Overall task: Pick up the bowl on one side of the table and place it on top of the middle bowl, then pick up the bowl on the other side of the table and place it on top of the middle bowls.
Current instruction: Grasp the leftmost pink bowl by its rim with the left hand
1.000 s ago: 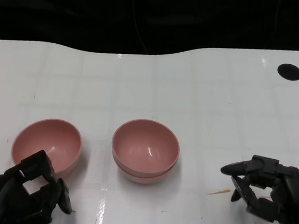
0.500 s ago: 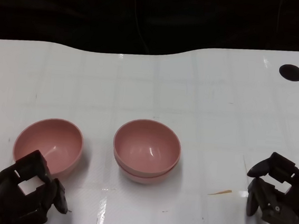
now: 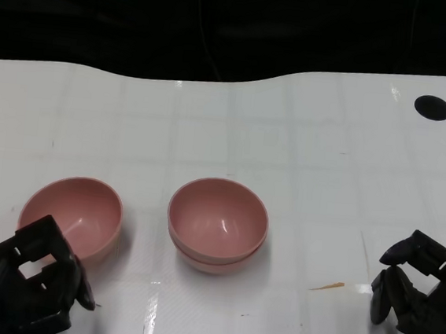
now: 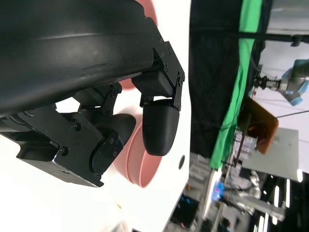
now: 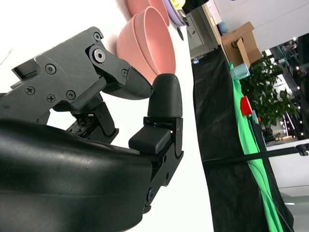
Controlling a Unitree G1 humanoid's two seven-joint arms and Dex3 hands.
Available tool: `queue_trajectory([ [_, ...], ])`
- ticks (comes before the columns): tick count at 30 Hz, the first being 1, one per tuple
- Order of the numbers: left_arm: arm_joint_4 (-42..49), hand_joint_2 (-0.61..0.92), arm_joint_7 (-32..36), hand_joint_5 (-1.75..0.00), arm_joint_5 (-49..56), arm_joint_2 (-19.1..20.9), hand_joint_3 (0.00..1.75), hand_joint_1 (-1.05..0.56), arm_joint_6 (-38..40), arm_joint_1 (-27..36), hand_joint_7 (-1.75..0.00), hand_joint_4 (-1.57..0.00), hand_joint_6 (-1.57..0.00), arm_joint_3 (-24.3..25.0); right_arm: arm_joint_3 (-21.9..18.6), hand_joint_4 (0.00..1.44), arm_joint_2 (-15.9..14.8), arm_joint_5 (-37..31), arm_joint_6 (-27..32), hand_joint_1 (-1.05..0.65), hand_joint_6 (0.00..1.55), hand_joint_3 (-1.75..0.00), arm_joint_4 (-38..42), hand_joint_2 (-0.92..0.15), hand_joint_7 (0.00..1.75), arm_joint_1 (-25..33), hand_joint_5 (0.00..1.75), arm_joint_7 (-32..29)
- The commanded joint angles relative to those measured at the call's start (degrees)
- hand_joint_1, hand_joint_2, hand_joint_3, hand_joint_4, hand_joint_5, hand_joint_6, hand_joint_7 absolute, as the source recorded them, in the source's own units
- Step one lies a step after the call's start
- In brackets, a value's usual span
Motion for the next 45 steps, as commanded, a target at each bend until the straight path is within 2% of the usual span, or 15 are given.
queue_trajectory([
  [1, -0.4, 0.61, 3.4, -1.67, 3.2, 0.0, 1.21, 0.01, -3.6, 0.7, -1.48, -0.82, -0.79, 0.0, -1.1, 0.88, 0.0, -1.0, 0.2, -0.1, 0.76, -1.07, -0.7, -0.55, 1.53, 0.1, 1.75, -0.3],
  [6, -2.3, 0.62, 7.8, -1.67, 7.0, -0.4, 1.18, 0.01, -6.1, 1.5, -1.45, -0.8, -0.79, -0.9, -1.6, 0.88, 0.3, -1.7, 0.0, -0.1, 0.76, -1.07, -0.2, -0.55, 1.54, -0.2, 1.75, 0.1],
  [7, -1.8, 0.62, 9.1, -1.67, 9.1, -0.4, 1.18, 0.01, -8.9, 1.4, -1.45, -0.8, -0.79, -1.1, -1.6, 0.88, 0.5, -1.8, 0.1, -0.1, 0.76, -1.07, -0.2, -0.55, 1.54, -0.2, 1.75, -0.1],
  [11, -1.6, 0.54, 13.5, -1.63, 15.6, -0.2, 1.25, 0.02, -16.0, 1.5, -1.41, -0.79, -0.79, -1.5, -1.6, 0.88, 0.6, -2.5, 0.2, -0.1, 0.76, -1.09, -0.4, -0.53, 1.55, -0.1, 1.75, -0.1],
  [16, -2.0, 0.51, 17.1, -1.61, 19.4, 0.1, 1.27, 0.01, -19.1, 2.0, -1.38, -0.78, -0.79, -2.2, -1.8, 0.88, 0.7, -3.1, 0.1, -0.1, 0.77, -1.1, -0.4, -0.52, 1.54, -0.1, 1.75, 0.1],
  [20, -5.7, 0.46, 23.4, -1.29, 28.6, 0.4, 1.03, -0.08, -26.3, 3.1, -0.98, -0.61, -0.72, -2.2, -2.0, 0.88, 1.1, -4.0, -0.9, -0.12, 0.75, -1.11, 0.1, -0.52, 1.55, -0.3, 1.75, 0.0],
  [23, -5.4, 0.47, 26.6, -1.17, 33.2, 1.5, 0.9, -0.15, -29.7, 2.9, -0.79, -0.61, -0.77, -2.1, -2.4, 0.87, 1.3, -3.9, -1.5, -0.12, 0.75, -1.1, 1.0, -0.52, 1.56, -0.6, 1.75, 0.8],
  [35, -4.7, 0.49, 29.3, -1.12, 34.1, 2.8, 0.84, -0.17, -30.7, 3.0, -0.71, -0.63, -0.8, -3.4, -2.8, 0.87, 1.5, -4.2, -1.7, -0.12, 0.74, -1.09, 1.5, -0.53, 1.57, -0.8, 1.75, 1.3],
  [36, -12.0, 0.49, 29.5, -1.12, 45.6, 4.8, 0.84, -0.17, -26.2, 4.0, -0.71, -0.63, -0.8, -2.4, -2.6, 0.87, 1.6, -4.5, -1.3, -0.12, 0.74, -1.09, 1.1, -0.53, 1.57, -0.8, 1.75, 0.7],
  [37, -17.6, 0.61, 29.7, -0.83, 54.8, 6.5, 0.55, -0.4, -22.8, 4.6, -0.5, -0.6, -0.79, -1.7, -2.4, 0.87, 1.8, -4.9, -1.3, -0.12, 0.74, -1.09, 1.0, -0.52, 1.57, -0.9, 1.75, 0.2],
  [38, -21.4, 0.76, 29.8, -0.49, 61.3, 7.6, 0.24, -0.56, -20.3, 5.1, -0.25, -0.67, -0.84, -1.4, -2.3, 0.87, 1.9, -5.2, -1.2, -0.12, 0.74, -1.08, 1.0, -0.52, 1.57, -0.9, 1.75, -0.1],
  [39, -23.6, 0.81, 30.0, -0.33, 65.0, 8.2, 0.13, -0.61, -18.7, 5.3, -0.14, -0.71, -0.87, -1.4, -2.2, 0.87, 1.9, -5.3, -1.2, -0.12, 0.74, -1.08, 0.9, -0.52, 1.57, -0.9, 1.75, -0.3],
  [41, -25.1, 0.87, 28.2, -0.18, 68.5, 9.2, 0.03, -0.68, -15.8, 4.7, -0.04, -0.73, -0.87, -2.4, -2.2, 0.87, 2.0, -5.4, -1.9, -0.12, 0.75, -1.07, 1.7, -0.53, 1.56, -1.2, 1.75, 0.2],
  [45, -27.2, 0.88, 28.1, -0.11, 71.0, 10.4, 0.01, -0.72, -11.6, 4.9, 0.0, -0.74, -0.86, -4.4, -2.4, 0.87, 2.2, -5.7, -2.2, -0.12, 0.75, -1.06, 2.0, -0.53, 1.55, -1.4, 1.75, 0.4],
])
